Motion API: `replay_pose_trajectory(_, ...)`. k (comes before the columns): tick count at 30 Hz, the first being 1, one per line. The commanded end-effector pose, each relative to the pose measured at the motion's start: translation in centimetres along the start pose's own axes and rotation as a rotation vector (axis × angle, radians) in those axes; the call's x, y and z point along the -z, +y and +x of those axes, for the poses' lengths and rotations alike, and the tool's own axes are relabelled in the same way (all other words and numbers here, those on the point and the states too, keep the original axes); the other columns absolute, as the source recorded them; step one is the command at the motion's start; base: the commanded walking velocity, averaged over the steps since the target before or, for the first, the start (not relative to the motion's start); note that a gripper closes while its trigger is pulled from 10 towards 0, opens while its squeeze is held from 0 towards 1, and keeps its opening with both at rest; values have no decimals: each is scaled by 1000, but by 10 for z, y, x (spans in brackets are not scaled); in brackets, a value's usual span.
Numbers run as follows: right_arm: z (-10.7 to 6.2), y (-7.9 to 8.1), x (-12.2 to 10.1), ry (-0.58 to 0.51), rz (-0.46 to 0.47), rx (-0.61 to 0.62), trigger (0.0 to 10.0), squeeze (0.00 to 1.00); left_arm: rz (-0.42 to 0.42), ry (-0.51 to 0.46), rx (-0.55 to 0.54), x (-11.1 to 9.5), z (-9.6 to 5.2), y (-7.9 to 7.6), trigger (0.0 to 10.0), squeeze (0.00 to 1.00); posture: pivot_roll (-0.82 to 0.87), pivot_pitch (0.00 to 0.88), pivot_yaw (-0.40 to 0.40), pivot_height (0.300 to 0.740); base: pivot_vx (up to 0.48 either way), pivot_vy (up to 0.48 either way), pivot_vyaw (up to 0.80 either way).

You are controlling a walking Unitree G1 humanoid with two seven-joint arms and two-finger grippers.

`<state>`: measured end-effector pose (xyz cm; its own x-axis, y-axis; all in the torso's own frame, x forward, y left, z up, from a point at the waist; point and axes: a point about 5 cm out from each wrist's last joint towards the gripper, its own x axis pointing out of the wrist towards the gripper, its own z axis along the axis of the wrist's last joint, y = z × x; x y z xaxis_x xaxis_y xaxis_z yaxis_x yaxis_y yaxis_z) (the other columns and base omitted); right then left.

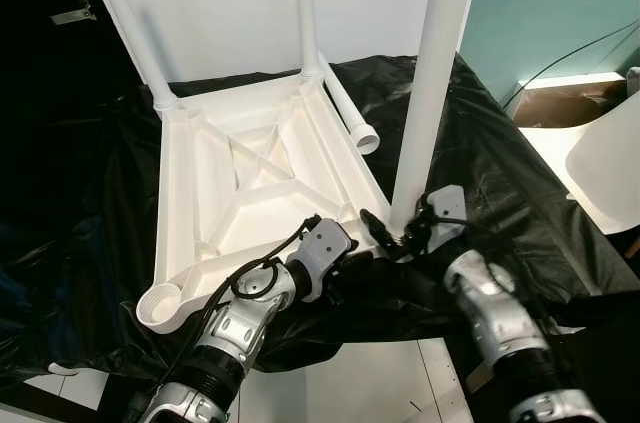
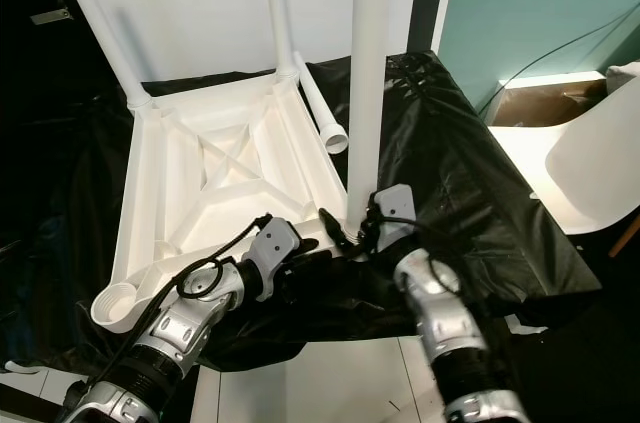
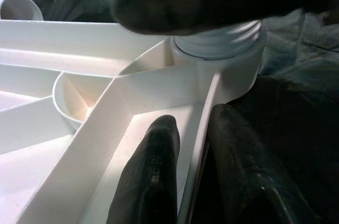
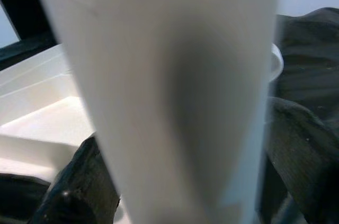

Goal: Building children table

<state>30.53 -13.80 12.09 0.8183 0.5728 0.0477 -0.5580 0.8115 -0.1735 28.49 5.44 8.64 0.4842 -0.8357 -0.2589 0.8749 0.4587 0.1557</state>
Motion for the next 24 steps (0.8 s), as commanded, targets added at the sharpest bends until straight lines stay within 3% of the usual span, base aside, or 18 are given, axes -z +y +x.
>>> replay_pose_trajectory(1, 0, 8, 0, 17, -11, -116, 10000, 0, -50, 123, 71, 28, -1, -14, 10000, 0, -88, 0, 45, 740, 0, 0, 0)
replay_pose_trajectory(6, -6, -2, -2, 51, -87, -233, 10000, 0, -47, 124, 72, 28, -2, -14, 10000, 0, -91, 0, 50, 740, 0, 0, 0)
replay_pose_trajectory(12, -2, -32, -13, 69, -165, -220, 10000, 0, -44, 122, 76, 28, -2, -14, 10000, 0, -94, 0, 57, 740, 0, 0, 0)
replay_pose_trajectory(14, -2, -35, -12, 92, -190, -224, 10000, 0, -43, 122, 77, 28, -2, -14, 10000, 0, -96, 0, 58, 740, 0, 0, 0)
replay_pose_trajectory(15, -2, -36, -10, 114, -213, -229, 7529, 0, -43, 122, 78, 28, -2, -14, 10000, 0, -96, 0, 58, 740, 0, 0, 0)
replay_pose_trajectory(16, -2, -36, -10, 114, -213, -229, 7529, 0, -43, 122, 78, 28, -2, -14, 10000, 0, -96, 0, 58, 740, 0, 0, 0)
replay_pose_trajectory(17, -4, -37, -6, 152, -236, -246, 2941, 0, -42, 122, 78, 28, -2, -14, 10000, 0, -95, 0, 58, 740, 0, 0, 0)
replay_pose_trajectory(18, -4, -37, -6, 152, -236, -246, 2941, 0, -42, 122, 78, 28, -2, -14, 10000, 0, -95, 0, 58, 740, 0, 0, 0)
replay_pose_trajectory(19, -5, -36, -5, 159, -228, -261, 0, 0, -42, 122, 78, 28, -2, -14, 10000, 0, -96, 0, 59, 740, 0, 0, 0)
replay_pose_trajectory(24, -8, -35, -3, 174, -208, -298, 0, 0, -42, 121, 79, 28, -2, -14, 10000, 0, -95, 0, 60, 740, 0, 0, 0)
